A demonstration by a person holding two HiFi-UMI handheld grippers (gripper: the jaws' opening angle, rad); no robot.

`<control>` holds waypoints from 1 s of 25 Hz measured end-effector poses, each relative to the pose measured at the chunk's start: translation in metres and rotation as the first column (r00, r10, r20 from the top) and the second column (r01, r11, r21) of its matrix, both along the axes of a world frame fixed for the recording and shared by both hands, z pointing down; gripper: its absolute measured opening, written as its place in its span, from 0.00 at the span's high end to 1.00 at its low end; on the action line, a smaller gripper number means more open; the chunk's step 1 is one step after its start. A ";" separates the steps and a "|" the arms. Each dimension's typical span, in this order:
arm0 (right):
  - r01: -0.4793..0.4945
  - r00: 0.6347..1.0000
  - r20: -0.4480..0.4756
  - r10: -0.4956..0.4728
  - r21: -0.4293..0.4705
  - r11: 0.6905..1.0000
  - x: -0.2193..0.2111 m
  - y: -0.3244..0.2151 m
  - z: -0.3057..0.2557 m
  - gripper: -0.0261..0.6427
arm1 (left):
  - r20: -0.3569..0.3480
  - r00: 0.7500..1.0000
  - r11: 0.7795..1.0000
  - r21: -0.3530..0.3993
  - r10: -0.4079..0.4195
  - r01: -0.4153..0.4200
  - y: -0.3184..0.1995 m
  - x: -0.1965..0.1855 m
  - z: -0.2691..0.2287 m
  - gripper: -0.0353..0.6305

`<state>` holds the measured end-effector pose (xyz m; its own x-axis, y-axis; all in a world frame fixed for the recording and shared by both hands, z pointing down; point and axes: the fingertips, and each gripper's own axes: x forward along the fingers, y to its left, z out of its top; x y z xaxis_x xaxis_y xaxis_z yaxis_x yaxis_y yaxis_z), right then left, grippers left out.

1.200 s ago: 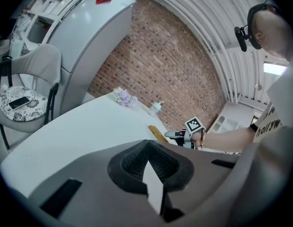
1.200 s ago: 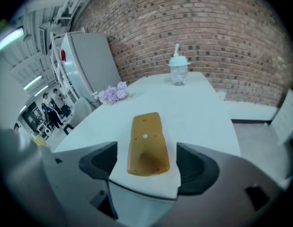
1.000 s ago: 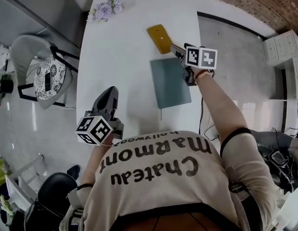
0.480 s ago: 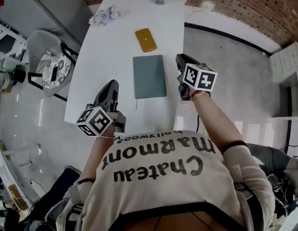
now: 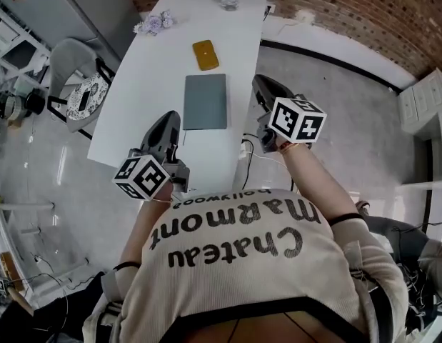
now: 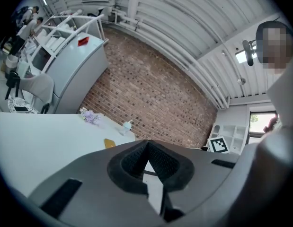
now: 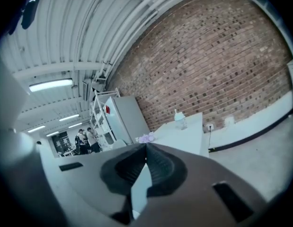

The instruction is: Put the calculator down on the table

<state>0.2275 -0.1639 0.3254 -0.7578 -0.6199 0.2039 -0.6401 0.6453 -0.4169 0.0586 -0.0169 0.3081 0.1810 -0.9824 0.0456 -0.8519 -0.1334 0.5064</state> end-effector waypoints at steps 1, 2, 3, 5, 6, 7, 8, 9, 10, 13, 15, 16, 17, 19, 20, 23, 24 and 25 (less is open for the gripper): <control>0.007 1.000 0.025 -0.008 0.010 1.000 0.004 0.006 -0.007 0.96 | 0.005 1.000 1.000 0.010 -0.006 0.006 0.005 0.004 -0.004 0.94; 0.012 0.999 0.045 -0.013 0.020 1.000 0.008 0.012 -0.014 0.96 | 0.010 1.000 1.000 0.018 -0.013 0.013 0.009 0.007 -0.007 0.94; 0.015 0.998 0.059 -0.017 0.031 0.999 0.012 0.017 -0.020 0.96 | 0.015 1.000 0.999 0.025 -0.020 0.020 0.013 0.010 -0.011 0.94; 0.018 0.997 0.072 -0.022 0.050 0.999 0.019 0.025 -0.030 0.96 | 0.025 0.999 0.999 0.041 -0.032 0.031 0.018 0.014 -0.017 0.94; 0.017 0.997 0.071 -0.021 0.060 0.998 0.023 0.028 -0.033 0.96 | 0.030 0.999 0.998 0.049 -0.037 0.036 0.020 0.016 -0.019 0.94; 0.015 0.997 0.068 -0.019 0.071 0.997 0.026 0.031 -0.035 0.96 | 0.033 0.999 0.998 0.055 -0.043 0.041 0.022 0.017 -0.021 0.94; 0.013 0.998 0.063 -0.018 0.081 0.997 0.029 0.034 -0.036 0.96 | 0.036 0.998 0.997 0.059 -0.050 0.048 0.024 0.018 -0.021 0.94; 0.014 0.998 0.056 -0.019 0.091 0.996 0.031 0.038 -0.037 0.96 | 0.038 0.998 0.997 0.060 -0.059 0.057 0.026 0.019 -0.021 0.94; 0.018 0.999 0.048 -0.023 0.098 0.995 0.034 0.041 -0.036 0.96 | 0.040 0.997 0.996 0.060 -0.070 0.067 0.029 0.021 -0.021 0.94; 0.028 0.999 0.032 -0.032 0.111 0.993 0.041 0.050 -0.035 0.96 | 0.051 0.994 0.994 0.054 -0.098 0.095 0.038 0.026 -0.020 0.94; 0.030 0.999 0.025 -0.033 0.117 0.993 0.044 0.054 -0.034 0.96 | 0.050 0.993 0.993 0.052 -0.106 0.103 0.043 0.029 -0.018 0.94; 0.030 0.999 0.022 -0.033 0.119 0.992 0.045 0.055 -0.033 0.96 | 0.049 0.993 0.993 0.050 -0.107 0.105 0.045 0.029 -0.016 0.94; 0.029 0.999 0.019 -0.031 0.119 0.992 0.046 0.056 -0.032 0.96 | 0.048 0.993 0.993 0.046 -0.108 0.106 0.047 0.030 -0.014 0.94; 0.025 1.000 0.015 -0.027 0.115 0.993 0.049 0.058 -0.030 0.96 | 0.051 0.993 0.994 0.038 -0.109 0.107 0.051 0.032 -0.011 0.94; 0.022 1.000 0.012 -0.024 0.113 0.993 0.050 0.059 -0.029 0.96 | 0.055 0.993 0.994 0.036 -0.109 0.107 0.052 0.032 -0.011 0.94; 0.009 1.000 0.004 -0.009 0.108 0.994 0.056 0.060 -0.026 0.96 | 0.062 0.992 0.994 0.032 -0.108 0.107 0.055 0.033 -0.011 0.94; 0.003 1.000 0.002 -0.004 0.106 0.994 0.058 0.060 -0.025 0.96 | 0.062 0.992 0.994 0.030 -0.108 0.106 0.056 0.033 -0.011 0.94; -0.002 1.000 0.002 0.002 0.103 0.995 0.060 0.060 -0.023 0.96 | 0.063 0.992 0.994 0.029 -0.109 0.107 0.057 0.034 -0.011 0.94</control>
<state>0.2877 -0.1040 0.3019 -0.7570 -0.6388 0.1377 -0.6405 0.6837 -0.3497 0.0922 0.0397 0.2973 0.0715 -0.9970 0.0288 -0.8928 -0.0511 0.4475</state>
